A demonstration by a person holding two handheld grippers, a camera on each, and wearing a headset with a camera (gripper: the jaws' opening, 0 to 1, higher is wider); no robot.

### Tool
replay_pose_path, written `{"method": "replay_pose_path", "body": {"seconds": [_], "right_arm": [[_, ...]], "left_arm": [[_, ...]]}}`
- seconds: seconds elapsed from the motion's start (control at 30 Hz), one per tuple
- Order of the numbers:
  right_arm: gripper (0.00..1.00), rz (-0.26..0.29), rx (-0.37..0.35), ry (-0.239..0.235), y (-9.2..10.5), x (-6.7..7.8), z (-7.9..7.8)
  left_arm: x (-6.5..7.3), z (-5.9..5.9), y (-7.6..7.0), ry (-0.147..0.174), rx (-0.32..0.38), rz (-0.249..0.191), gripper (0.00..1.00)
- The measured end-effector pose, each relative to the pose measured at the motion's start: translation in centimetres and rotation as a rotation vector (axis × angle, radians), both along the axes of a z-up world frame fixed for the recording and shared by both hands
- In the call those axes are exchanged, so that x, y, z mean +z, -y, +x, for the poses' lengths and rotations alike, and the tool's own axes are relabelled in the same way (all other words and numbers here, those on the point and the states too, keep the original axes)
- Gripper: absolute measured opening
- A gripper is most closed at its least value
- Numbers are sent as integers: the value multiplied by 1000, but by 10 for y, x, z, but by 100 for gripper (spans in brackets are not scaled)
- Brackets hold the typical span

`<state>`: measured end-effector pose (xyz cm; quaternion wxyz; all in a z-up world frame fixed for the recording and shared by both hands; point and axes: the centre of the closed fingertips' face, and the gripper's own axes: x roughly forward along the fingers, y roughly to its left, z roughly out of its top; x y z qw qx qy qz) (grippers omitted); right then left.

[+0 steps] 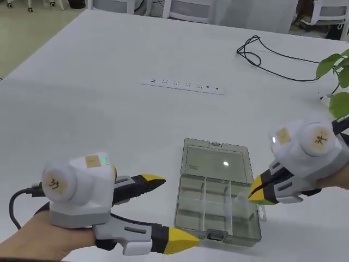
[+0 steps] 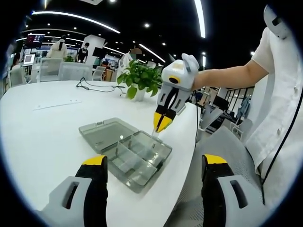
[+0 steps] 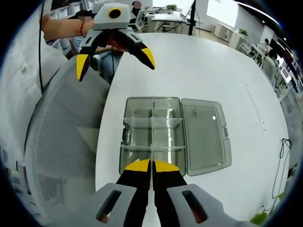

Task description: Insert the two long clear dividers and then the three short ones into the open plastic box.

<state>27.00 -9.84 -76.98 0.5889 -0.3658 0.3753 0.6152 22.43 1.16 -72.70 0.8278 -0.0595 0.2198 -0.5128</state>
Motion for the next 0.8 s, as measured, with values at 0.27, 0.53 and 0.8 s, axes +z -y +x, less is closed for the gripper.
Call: {"method": "replay_pose_path", "body": {"seconds": [0.27, 0.53, 0.8], "right_arm": [[3, -10, 8, -1, 0, -9, 2], [3, 4, -1, -18, 1, -14, 1], [3, 21, -9, -11, 1, -20, 0]], "left_arm": [[-1, -2, 0, -5, -1, 3, 83], [0, -1, -1, -2, 0, 0, 82], [1, -1, 2, -2, -3, 1, 82]]}}
